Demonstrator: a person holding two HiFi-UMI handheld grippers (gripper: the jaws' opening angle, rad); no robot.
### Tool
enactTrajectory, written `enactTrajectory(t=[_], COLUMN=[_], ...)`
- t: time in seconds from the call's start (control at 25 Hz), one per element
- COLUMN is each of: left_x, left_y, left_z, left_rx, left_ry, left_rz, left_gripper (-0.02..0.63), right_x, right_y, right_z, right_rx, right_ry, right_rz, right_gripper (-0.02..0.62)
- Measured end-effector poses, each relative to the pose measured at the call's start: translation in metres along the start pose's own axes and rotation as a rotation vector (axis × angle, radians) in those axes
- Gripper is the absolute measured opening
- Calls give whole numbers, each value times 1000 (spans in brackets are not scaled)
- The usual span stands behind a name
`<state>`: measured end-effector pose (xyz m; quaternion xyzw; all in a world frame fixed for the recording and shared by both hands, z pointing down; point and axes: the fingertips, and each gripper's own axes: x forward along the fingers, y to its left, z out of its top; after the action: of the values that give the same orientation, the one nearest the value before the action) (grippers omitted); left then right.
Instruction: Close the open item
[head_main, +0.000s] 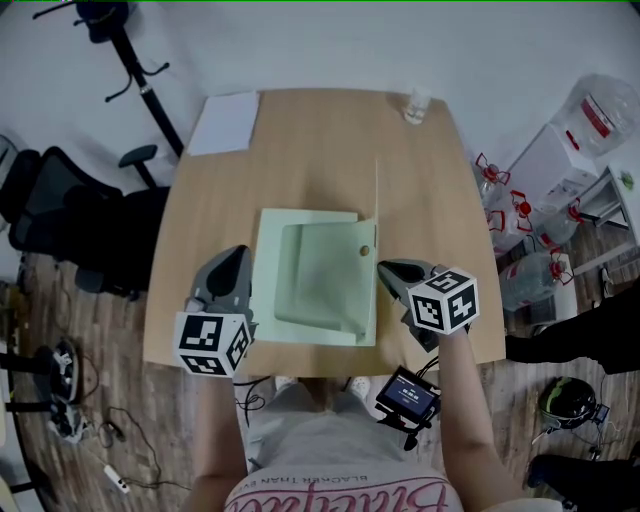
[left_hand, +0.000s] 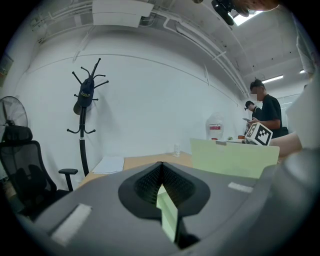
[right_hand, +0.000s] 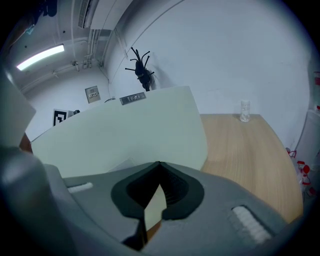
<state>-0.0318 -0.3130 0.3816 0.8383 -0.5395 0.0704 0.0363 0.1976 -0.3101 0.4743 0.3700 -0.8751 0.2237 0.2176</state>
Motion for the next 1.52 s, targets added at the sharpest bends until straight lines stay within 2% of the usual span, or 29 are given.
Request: enactTrajectory(t=[0.72,1.32,1.52], left_x=[-8,-14,-18], left_y=[39,72,84], left_z=[-1,-7,-9], left_rx=[-8,-1,-6], left_ry=[-9,-5,-6], left_rz=[-13,-35,-40], left_gripper=[14,14,14], right_x=[45,87,107], right_y=[36,63,76], right_z=[16,38,40], right_rx=[-74,-90,-122], right_ry=[50,33,63], right_rz=[-14,-20,-33], right_gripper=[2,2,2])
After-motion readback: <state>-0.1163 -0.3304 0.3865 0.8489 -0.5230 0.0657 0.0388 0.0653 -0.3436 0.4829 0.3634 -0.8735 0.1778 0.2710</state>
